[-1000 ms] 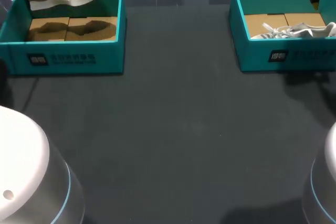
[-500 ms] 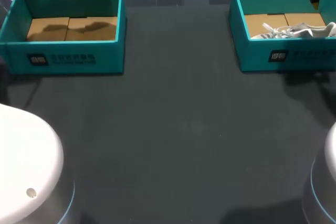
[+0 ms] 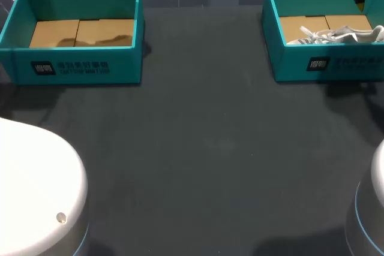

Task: Take the shoe out of the shoebox, open the shoe tongue, remove and reinsert the insole, then place the shoe into the shoebox

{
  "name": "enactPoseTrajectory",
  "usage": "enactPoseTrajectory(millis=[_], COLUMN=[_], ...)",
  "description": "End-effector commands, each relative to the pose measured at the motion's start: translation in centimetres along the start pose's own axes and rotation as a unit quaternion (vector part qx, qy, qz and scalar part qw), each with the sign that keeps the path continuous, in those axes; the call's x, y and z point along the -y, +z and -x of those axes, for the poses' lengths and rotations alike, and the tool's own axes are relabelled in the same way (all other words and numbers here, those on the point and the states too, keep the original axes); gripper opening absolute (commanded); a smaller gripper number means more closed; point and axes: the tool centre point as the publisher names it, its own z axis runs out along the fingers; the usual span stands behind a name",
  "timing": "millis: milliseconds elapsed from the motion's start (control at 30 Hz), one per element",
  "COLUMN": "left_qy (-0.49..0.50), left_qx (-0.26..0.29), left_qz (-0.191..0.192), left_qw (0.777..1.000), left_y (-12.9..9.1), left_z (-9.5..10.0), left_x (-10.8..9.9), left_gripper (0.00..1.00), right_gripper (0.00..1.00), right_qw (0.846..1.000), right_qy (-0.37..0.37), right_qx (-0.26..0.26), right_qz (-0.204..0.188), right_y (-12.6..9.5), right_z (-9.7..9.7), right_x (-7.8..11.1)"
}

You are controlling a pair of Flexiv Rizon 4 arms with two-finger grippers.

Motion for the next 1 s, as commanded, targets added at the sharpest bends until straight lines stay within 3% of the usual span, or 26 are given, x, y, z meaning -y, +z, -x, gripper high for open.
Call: enactPoseTrajectory(millis=[33,300,433,1000], left_qy=[0.006,0.016,0.021,0.052], left_qx=[-0.009,-0.004,-0.006,-0.022], left_qz=[0.029,0.034,0.037,0.05], left_qw=[1.0,0.999,0.999,0.997], left_y=[-2.3,-2.9,-2.7,-1.3], left_z=[1.6,4.8,6.5,13.5], left_x=[4.8,10.6,12.9,25.8], left_gripper=[0.0,0.0,0.0,0.0], right_gripper=[1.0,1.0,1.0,1.0], right_qw=[1.0,1.0,1.0,1.0], right_qy=[0.0,0.0,0.0,0.0], right_qx=[0.0,0.0,0.0,0.0], right_qz=[0.0,0.0,0.0,0.0], right_y=[0.0,0.0,0.0,0.0], right_z=[0.0,0.0,0.0,0.0], right_x=[0.0,0.0,0.0,0.0])
